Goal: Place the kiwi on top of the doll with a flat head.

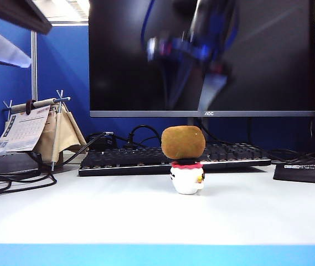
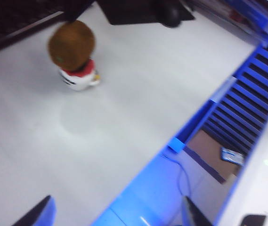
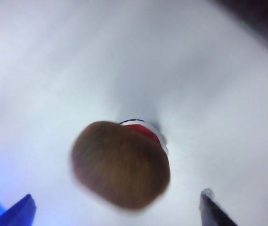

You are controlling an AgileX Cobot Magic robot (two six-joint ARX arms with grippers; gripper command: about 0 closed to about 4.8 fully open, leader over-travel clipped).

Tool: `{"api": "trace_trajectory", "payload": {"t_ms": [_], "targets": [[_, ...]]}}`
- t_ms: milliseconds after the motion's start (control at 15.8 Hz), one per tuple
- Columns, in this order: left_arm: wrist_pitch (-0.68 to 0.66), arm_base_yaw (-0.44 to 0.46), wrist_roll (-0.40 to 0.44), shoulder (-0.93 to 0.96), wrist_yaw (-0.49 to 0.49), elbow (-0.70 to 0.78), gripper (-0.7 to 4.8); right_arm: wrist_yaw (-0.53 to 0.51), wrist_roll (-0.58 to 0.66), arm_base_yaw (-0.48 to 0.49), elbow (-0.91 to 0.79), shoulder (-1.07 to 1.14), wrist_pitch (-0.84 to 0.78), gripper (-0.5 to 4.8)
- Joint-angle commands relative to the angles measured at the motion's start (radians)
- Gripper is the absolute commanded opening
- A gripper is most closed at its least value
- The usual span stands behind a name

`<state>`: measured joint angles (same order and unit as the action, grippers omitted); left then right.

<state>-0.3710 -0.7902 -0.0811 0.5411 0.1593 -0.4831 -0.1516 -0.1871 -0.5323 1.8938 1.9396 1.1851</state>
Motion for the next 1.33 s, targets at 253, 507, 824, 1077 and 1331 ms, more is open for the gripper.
{"api": "trace_trajectory", "payload": {"t_ms": [253,507,824,1077,1331], "targets": [[0.014,0.001,0.003,-0.002,-0.145,-0.002,1.44,0.001,0.030,-0.001,-0.041,-0.298,0.006,2.42],[0.054,0.002,0.003,-0.005,-0.381,-0.002,0.16,0.005,0.117,-0.003,-0.390,-0.695,-0.353,2.08],[0.211,0.002,0.068,-0.005,-0.383,0.092,0.16,0.151,0.202,-0.003,-0.966,-1.189,-0.725,2.02],[0.459,0.003,0.040,-0.005,-0.381,0.249,0.14,0.206,0.222,-0.003,-1.280,-1.481,-0.866,1.97],[0.495,0.020,-0.076,-0.005,-0.328,0.347,-0.06,0.275,0.222,-0.003,-1.508,-1.682,-0.977,1.11]]}}
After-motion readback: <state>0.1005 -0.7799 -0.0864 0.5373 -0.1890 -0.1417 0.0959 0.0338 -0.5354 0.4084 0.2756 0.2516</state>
